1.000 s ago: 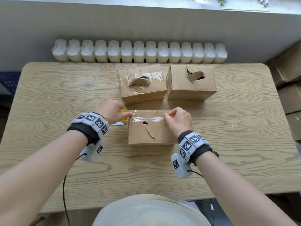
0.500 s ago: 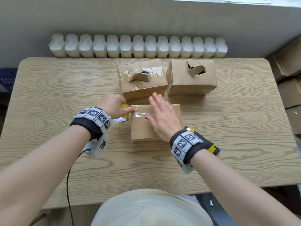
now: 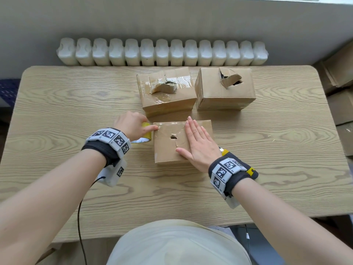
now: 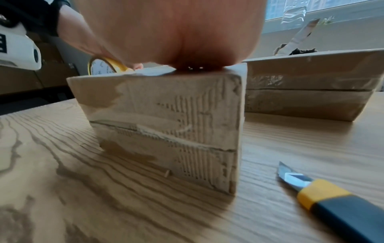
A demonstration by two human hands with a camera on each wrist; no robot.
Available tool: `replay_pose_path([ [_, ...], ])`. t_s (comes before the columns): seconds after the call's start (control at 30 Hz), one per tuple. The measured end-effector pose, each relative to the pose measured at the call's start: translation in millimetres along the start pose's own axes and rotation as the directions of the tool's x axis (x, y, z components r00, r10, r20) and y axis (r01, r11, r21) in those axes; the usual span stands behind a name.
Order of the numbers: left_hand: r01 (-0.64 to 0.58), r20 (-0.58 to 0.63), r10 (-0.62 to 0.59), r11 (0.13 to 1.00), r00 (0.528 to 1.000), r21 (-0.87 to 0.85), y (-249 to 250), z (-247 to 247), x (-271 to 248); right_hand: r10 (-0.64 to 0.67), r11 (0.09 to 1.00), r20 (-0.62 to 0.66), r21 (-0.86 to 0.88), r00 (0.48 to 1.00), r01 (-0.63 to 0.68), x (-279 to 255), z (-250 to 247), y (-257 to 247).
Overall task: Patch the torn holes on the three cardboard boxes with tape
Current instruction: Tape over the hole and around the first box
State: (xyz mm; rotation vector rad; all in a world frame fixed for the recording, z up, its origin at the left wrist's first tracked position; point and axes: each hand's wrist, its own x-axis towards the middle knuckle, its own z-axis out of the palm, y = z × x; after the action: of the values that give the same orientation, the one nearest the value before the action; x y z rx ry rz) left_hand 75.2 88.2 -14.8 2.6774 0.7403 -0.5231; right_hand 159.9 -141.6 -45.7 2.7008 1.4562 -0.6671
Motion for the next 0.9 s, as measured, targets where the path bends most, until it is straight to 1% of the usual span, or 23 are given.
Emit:
replay_pose_path([
  [0.07,0.007,0.009,-0.007,1.0,1.0,-0.017,1.1,-0.7,-1.1,0.033,0.999,-0.024,0.019,0.999,-0.033,-0.5,-0.6,-2.7],
  [0.1,0.011,0.013,-0.011,1.0,1.0,-0.02,2.2,-1.5,-1.6,0.013,1.0,-0.035,0.012,0.999,-0.012,-0.1,-1.3,-5.6],
  [0.2,0.003,-0.005,-0.003,0.999,1.0,-0.034,1.9,-1.5,-2.9,-0.127,0.992,-0.026,-0.021,0.992,0.126,2.0,1.1,-16.5],
  [0.23,-0.017,-0.012,0.017,0.998,1.0,-0.055,0.4,-1.5,-3.9,-0.14,0.99,-0.019,-0.019,0.99,0.14,2.9,2.5,-19.3],
  [0.33,-0.1,-0.009,0.099,0.985,0.995,-0.139,-7.2,-3.6,-5.9,-0.121,0.992,-0.011,-0.021,0.993,0.121,5.1,6.2,-22.1],
  [0.4,-0.125,-0.004,0.127,0.972,0.992,-0.2,-10.8,-6.5,-5.9,-0.125,0.992,-0.002,-0.015,0.992,0.125,5.3,6.2,-21.0],
  [0.47,-0.14,0.003,0.145,0.964,0.989,-0.225,-10.9,-10.6,-4.6,-0.136,0.991,0.003,-0.014,0.991,0.136,5.5,5.5,-19.7],
  [0.53,-0.168,0.004,0.174,0.96,0.985,-0.224,-9.0,-15.3,-1.9,-0.139,0.99,0.005,-0.011,0.99,0.139,5.5,4.8,-19.7],
  [0.67,-0.209,-0.048,0.203,0.95,0.978,-0.23,-6.6,-23.4,0.3,-0.135,0.991,0.002,-0.01,0.991,0.135,6.3,5.5,-19.4],
  [0.77,-0.204,-0.002,0.206,0.968,0.978,-0.148,-8.1,-22.0,-1.6,-0.135,0.991,0.002,-0.007,0.991,0.135,6.4,5.5,-19.0],
  [0.9,-0.176,0.05,0.183,0.976,0.982,-0.129,-10.8,-15.5,-3.7,-0.144,0.99,0.007,0.003,0.99,0.144,5.9,5.0,-16.9],
])
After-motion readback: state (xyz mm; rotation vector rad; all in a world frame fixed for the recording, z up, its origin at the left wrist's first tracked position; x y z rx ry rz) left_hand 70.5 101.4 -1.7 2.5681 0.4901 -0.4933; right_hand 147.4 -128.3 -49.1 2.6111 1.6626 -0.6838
